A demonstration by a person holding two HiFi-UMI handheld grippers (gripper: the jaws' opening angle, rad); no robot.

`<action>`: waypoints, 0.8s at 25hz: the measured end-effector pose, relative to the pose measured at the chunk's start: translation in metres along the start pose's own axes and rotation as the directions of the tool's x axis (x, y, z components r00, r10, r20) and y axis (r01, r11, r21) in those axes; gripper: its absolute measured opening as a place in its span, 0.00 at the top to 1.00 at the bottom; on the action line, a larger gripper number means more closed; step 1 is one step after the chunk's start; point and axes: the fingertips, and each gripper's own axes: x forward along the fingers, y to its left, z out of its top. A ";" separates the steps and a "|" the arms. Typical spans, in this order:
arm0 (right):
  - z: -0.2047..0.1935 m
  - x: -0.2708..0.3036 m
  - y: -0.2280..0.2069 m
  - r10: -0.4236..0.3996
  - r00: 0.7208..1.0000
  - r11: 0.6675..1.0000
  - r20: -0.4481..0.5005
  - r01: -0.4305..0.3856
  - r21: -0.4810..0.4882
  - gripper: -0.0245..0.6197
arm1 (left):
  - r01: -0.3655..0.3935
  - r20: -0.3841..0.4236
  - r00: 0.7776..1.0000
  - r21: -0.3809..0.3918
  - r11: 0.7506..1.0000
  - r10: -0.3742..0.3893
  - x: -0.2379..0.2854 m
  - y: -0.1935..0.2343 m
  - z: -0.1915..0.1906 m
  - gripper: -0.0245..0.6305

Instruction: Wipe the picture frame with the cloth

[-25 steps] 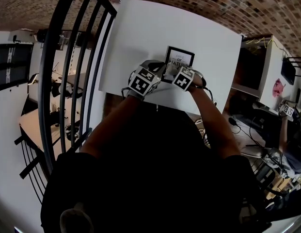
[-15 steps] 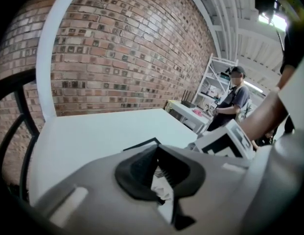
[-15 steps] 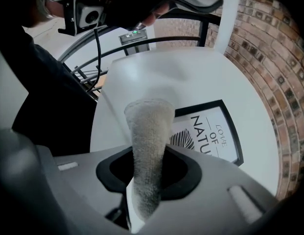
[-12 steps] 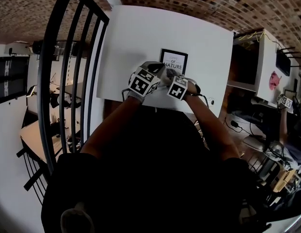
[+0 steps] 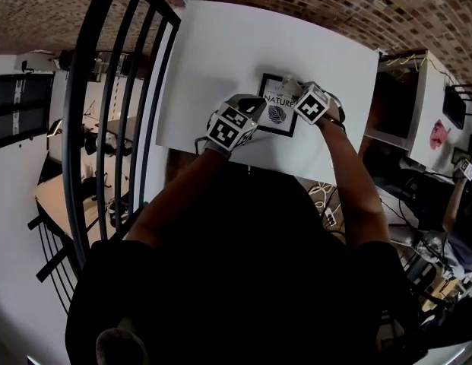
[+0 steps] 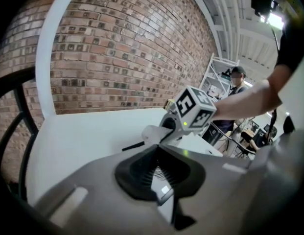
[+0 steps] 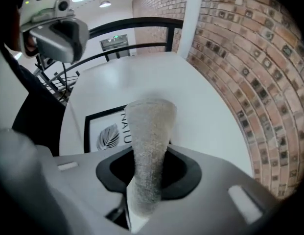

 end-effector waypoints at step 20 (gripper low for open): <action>-0.018 0.019 0.028 0.052 0.999 0.993 -0.004 -0.051 0.102 0.79 | 0.004 -0.036 0.999 0.007 1.000 -0.003 0.015 0.011 -0.011 0.96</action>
